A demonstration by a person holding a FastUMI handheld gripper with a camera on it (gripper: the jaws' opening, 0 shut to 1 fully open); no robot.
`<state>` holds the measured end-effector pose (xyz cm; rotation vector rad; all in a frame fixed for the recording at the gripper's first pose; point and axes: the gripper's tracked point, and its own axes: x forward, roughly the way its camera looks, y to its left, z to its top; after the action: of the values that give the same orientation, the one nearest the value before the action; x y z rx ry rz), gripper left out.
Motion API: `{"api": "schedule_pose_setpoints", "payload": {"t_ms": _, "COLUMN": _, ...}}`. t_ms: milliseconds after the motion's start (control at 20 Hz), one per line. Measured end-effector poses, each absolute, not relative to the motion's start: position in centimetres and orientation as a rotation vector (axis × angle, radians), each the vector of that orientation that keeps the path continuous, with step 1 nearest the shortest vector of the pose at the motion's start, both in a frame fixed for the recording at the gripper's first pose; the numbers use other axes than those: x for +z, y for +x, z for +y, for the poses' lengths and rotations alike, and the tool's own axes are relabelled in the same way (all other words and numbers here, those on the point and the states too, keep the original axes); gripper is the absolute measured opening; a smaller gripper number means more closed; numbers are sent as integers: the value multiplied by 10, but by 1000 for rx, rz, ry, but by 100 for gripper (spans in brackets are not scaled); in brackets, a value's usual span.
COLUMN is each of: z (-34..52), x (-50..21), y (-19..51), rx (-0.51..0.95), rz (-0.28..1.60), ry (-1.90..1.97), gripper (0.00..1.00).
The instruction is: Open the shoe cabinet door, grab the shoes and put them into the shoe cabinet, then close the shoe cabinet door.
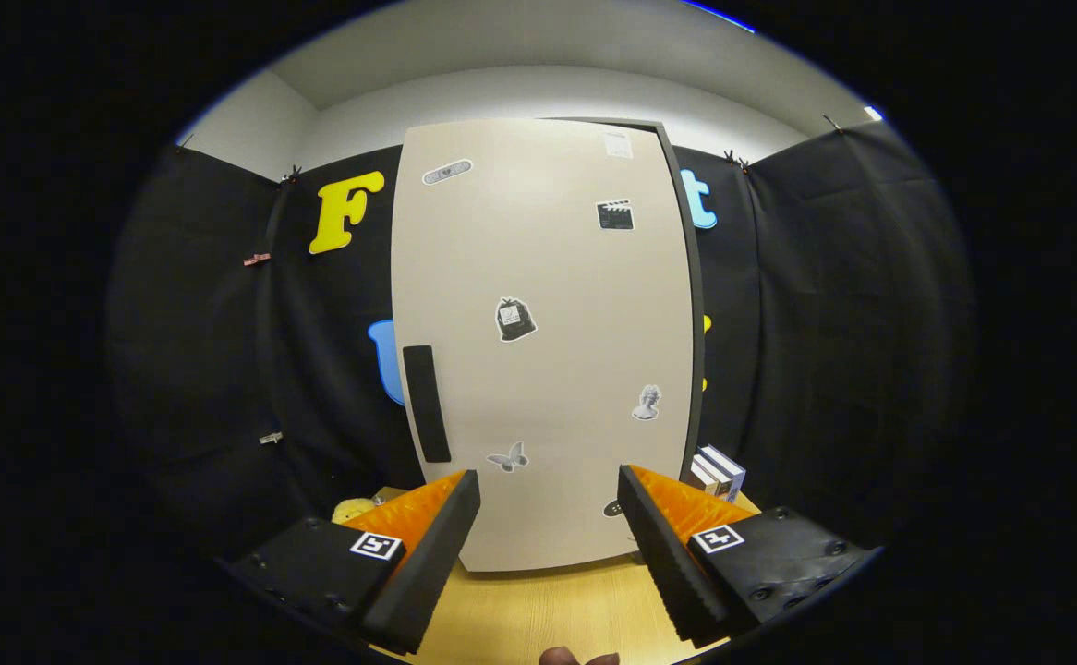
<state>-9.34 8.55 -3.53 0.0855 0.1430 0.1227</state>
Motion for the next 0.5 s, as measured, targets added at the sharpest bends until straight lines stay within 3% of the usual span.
{"api": "schedule_pose_setpoints", "payload": {"t_ms": 500, "z": 88, "x": -42, "y": -89, "rx": 128, "rz": 143, "ry": 85, "gripper": 98}}
